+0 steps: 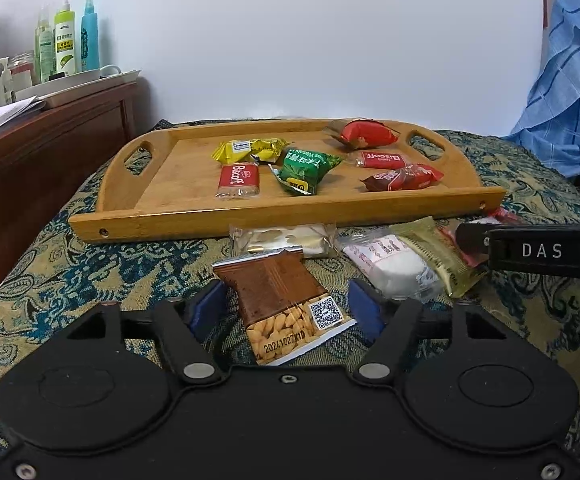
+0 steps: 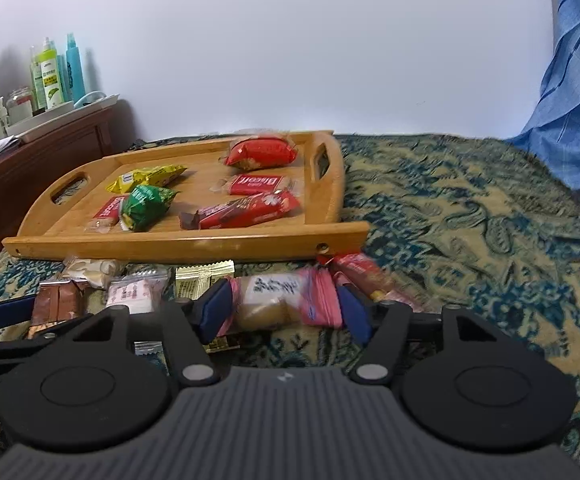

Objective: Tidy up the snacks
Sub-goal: 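Grasp the brown almond packet with left gripper while right grasps pink printed packet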

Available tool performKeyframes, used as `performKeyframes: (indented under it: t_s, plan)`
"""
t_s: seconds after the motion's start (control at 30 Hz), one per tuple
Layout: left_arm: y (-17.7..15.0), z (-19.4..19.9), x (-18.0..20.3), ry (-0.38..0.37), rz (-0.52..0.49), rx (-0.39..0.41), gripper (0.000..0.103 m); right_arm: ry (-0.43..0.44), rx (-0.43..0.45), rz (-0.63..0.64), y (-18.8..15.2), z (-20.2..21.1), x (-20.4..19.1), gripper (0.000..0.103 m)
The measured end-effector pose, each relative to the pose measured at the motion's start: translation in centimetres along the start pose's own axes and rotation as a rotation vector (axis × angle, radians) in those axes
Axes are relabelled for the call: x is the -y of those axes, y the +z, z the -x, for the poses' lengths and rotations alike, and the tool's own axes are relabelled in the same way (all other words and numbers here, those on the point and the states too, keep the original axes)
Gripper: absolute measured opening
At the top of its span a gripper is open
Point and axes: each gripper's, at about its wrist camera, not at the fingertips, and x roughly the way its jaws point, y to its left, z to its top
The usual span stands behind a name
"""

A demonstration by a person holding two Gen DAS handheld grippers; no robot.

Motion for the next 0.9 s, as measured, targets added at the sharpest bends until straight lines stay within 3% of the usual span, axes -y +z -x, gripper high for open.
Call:
performKeyframes:
  t_s: [0.07,0.23,0.63,0.9]
  plan:
    - [0.0,-0.1,-0.1,0.004,0.009,0.002,0.078,0.023,-0.010,-0.022,0.0,-0.2,0.1,0.074]
    - [-0.1,-0.2,-0.2,0.008,0.011,0.004,0.078,0.045,-0.009,-0.016,0.0,-0.5,-0.2,0.077]
    - [-0.1,-0.1,-0.2,-0.003,0.013,-0.001,0.068,0.082,-0.013,0.006,-0.1,-0.7,-0.7,0.087]
    - [-0.1,-0.1,-0.2,0.000,0.011,-0.004,0.068,0.086,-0.007,0.051,-0.3,-0.6,-1.7,0.089]
